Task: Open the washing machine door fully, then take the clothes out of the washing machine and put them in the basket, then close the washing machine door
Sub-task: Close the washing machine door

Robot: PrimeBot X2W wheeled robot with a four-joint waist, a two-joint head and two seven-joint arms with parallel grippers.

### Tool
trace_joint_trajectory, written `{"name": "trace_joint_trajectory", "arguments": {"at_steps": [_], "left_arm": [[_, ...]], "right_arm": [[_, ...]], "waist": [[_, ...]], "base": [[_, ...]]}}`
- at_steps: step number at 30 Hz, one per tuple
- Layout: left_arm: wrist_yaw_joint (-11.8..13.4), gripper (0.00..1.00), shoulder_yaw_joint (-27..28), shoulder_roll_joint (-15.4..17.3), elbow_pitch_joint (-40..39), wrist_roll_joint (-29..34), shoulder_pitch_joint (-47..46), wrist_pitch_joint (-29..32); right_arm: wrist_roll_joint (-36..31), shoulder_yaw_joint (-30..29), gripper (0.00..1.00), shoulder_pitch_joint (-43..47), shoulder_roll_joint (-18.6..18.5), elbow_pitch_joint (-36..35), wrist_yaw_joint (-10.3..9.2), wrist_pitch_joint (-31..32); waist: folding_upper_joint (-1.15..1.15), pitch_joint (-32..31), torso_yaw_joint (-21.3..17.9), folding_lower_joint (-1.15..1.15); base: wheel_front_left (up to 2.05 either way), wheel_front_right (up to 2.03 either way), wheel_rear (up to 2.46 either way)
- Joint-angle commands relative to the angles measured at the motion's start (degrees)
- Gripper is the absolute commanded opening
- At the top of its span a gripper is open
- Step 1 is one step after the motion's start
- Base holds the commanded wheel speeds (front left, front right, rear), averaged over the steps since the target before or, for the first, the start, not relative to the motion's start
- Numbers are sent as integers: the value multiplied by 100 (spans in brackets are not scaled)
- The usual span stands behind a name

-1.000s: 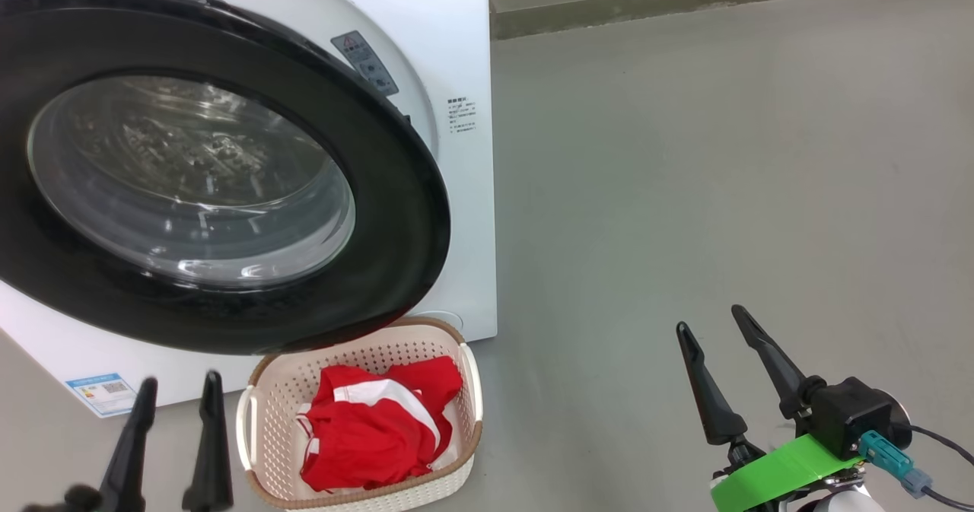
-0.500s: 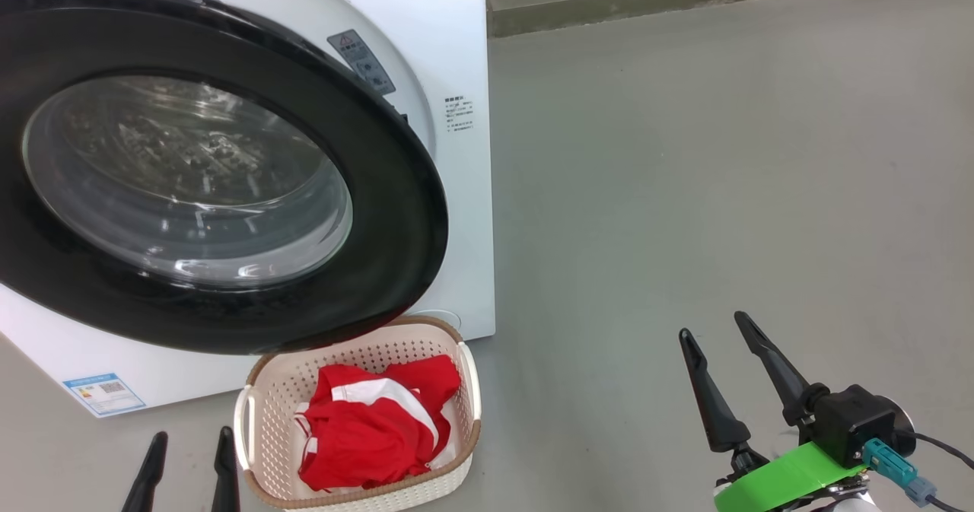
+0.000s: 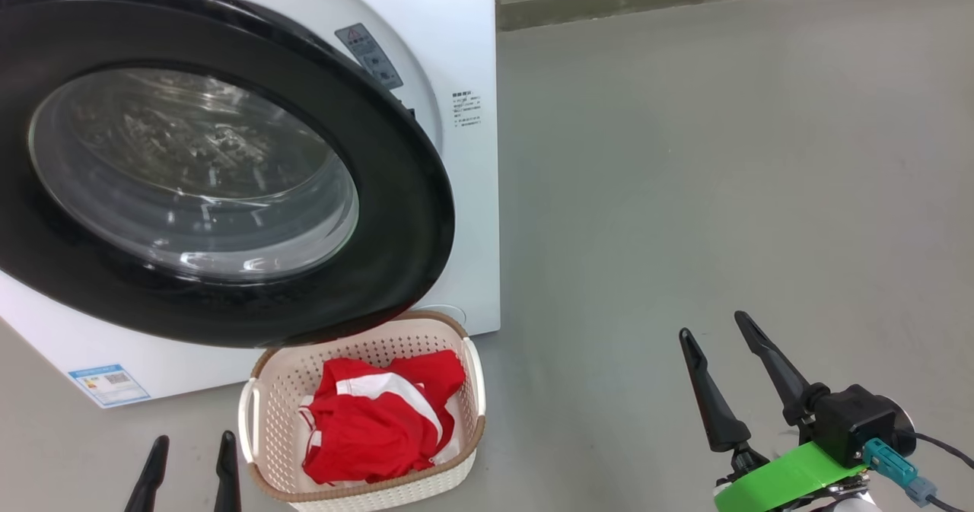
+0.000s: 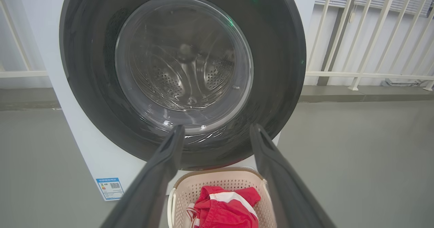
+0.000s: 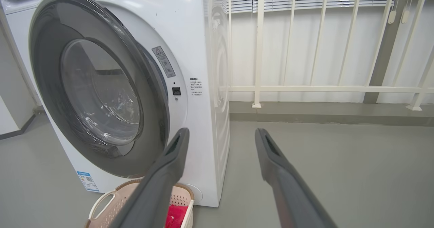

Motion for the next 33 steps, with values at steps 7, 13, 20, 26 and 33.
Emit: {"name": "trace_joint_trajectory", "arguments": {"at_steps": [7,13,20,26,33], "left_arm": [[-60,100,216,9,-137,120,-128,-44],[-76,100,191,-6,-195,118,-170,-45],[-94,100,124,-14,-193,105,-244,-45],[-108,100,-9,-17,-233,126,-448,-45],[-96,100,-204,-18,-232,90,-691,-45]], "right_arm": [[-69,188,100,-174,-20,-111,28,-36],[-67,318,0,-320,-8,79,28,-36],[-43,443,0,-831,68,546,28,-36],[63,785,0,-1555,105,1007,28,-36],[181,931,0,-2518,131,1575,28,-36]], "waist": [[0,43,83,0],[0,127,244,0],[0,316,515,0],[0,552,831,0],[0,857,1282,0]], "base": [[0,0,0],[0,0,0],[0,0,0],[0,0,0],[0,0,0]]}}
